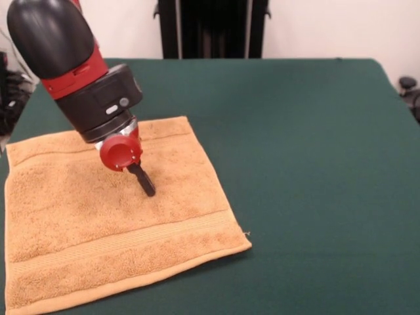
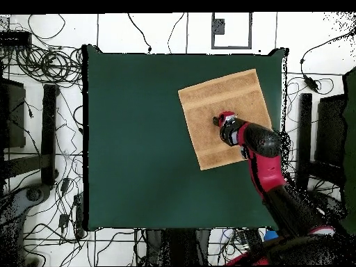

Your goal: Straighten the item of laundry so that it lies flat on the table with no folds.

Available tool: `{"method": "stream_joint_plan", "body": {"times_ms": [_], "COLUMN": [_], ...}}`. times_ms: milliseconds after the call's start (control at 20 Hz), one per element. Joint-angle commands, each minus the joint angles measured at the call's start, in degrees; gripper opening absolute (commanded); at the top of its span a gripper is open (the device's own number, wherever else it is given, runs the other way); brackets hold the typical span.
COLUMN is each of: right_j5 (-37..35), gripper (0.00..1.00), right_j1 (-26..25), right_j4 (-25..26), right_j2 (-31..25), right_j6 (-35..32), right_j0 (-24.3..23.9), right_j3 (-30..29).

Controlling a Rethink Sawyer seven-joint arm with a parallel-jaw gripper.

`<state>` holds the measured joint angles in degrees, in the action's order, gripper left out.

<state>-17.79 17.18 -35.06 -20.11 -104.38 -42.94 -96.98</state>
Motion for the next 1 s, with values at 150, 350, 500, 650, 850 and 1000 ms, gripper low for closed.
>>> {"method": "stream_joint_plan", "body": {"times_ms": [150,350,500,650,850,1000], "right_j5": [11.3,11.1,10.3,8.1,7.3,8.8], "gripper": [0.0,0.0,0.0,0.0,0.0,0.0], "right_j1": [-9.9,-9.6,-10.1,-11.1,-12.6,-12.5], "right_j4": [-2.7,-2.8,-3.9,-4.5,-4.8,-4.7], "right_j2": [-9.1,-9.5,-9.6,-11.2,-15.4,-15.6], "right_j6": [-18.0,-18.0,-18.0,-16.2,-14.6,-15.8], "right_j0": [1.5,0.8,1.8,1.2,-1.0,-0.9], "right_j3": [-9.6,-9.4,-7.0,-4.9,-3.9,-4.1]}}
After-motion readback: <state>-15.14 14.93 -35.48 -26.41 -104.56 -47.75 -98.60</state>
